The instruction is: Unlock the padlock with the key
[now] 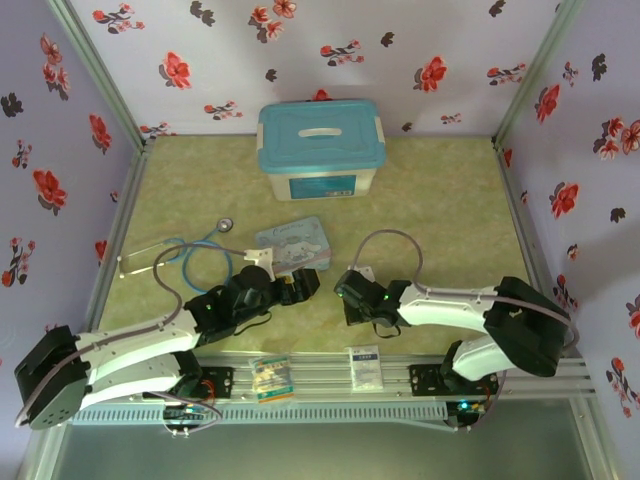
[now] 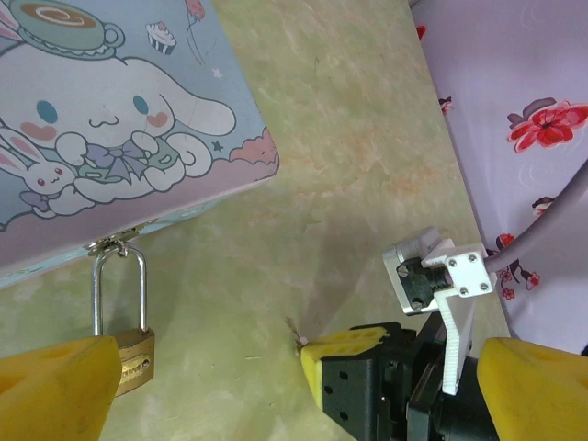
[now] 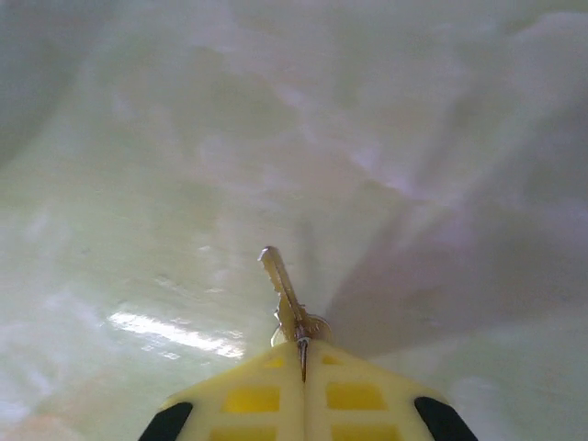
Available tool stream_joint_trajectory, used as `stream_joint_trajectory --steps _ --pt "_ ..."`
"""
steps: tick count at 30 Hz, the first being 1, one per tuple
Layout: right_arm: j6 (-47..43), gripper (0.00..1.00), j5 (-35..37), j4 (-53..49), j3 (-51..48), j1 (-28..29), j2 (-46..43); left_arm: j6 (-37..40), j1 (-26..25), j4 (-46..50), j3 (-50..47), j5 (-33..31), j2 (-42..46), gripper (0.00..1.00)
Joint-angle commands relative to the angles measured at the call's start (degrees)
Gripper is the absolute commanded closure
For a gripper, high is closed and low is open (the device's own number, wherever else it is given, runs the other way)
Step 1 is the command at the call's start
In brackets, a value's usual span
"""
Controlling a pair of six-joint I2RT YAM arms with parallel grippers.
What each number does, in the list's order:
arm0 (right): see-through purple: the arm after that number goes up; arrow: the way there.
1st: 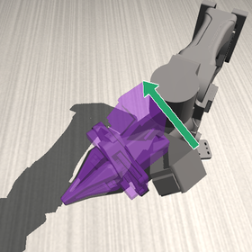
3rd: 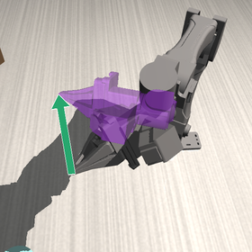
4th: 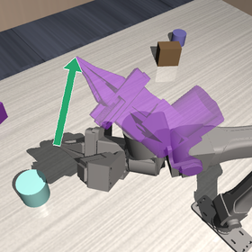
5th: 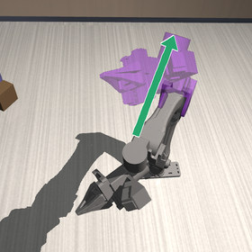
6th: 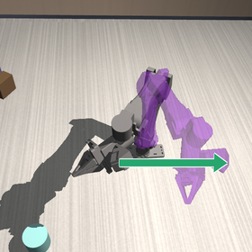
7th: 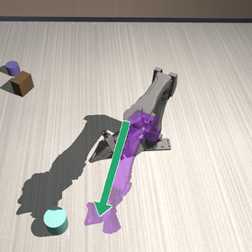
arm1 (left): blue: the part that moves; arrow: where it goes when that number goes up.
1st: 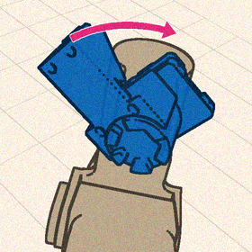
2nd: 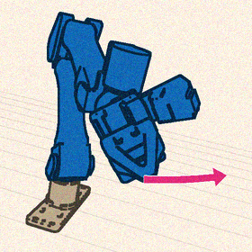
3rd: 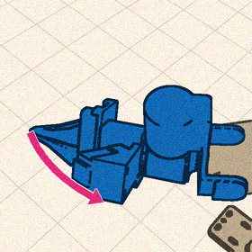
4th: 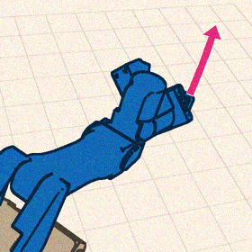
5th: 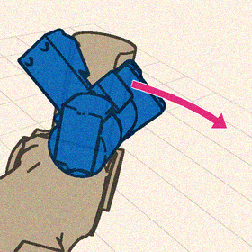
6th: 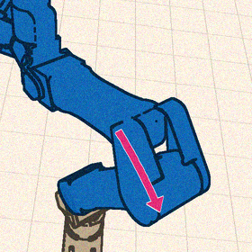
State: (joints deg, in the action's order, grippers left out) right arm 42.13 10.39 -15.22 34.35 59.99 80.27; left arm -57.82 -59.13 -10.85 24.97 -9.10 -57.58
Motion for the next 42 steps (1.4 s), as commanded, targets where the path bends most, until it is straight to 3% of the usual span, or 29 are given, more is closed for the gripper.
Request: stream_joint_trajectory --steps 1,6,15,19,22,23,32,34,42 --pt "-1.3 1.00 -3.7 2.3 -2.4 0.8 -0.4 -0.9 -0.6 -2.1 0.6 -1.6 -1.7 0.00" --pt "-4.0 1.00 -3.3 1.4 -3.3 0.7 -5.9 -1.2 -2.3 -4.8 2.6 -2.4 -4.6 0.00" --pt "-13.4 1.00 -4.3 -0.6 -4.4 0.8 -23.3 -5.4 -8.4 -15.9 0.8 -12.1 -4.9 0.01" --pt "-15.2 1.00 -5.9 -1.0 -2.6 0.8 -28.1 -5.1 -11.0 -17.4 1.9 -15.4 -5.9 0.12" --pt "-16.1 1.00 -7.7 -0.6 -0.7 0.8 -28.9 -6.1 -11.2 -21.6 1.0 -15.5 -7.9 0.32" --pt "-16.2 1.00 -8.3 -0.5 -0.1 0.8 -28.7 -6.4 -11.2 -22.1 0.8 -15.5 -8.5 0.34" --pt "-16.7 1.00 -12.5 1.8 2.1 0.8 -27.8 -5.3 -11.3 -20.0 3.6 -11.3 -11.9 0.40" --pt "-16.5 1.00 -12.8 2.3 2.2 0.9 -27.5 -5.8 -11.3 -21.0 3.1 -11.2 -12.6 0.49" --pt "-15.6 1.00 -12.5 3.4 1.6 0.8 -27.2 -4.9 -11.2 -20.0 4.4 -9.9 -13.6 0.63"
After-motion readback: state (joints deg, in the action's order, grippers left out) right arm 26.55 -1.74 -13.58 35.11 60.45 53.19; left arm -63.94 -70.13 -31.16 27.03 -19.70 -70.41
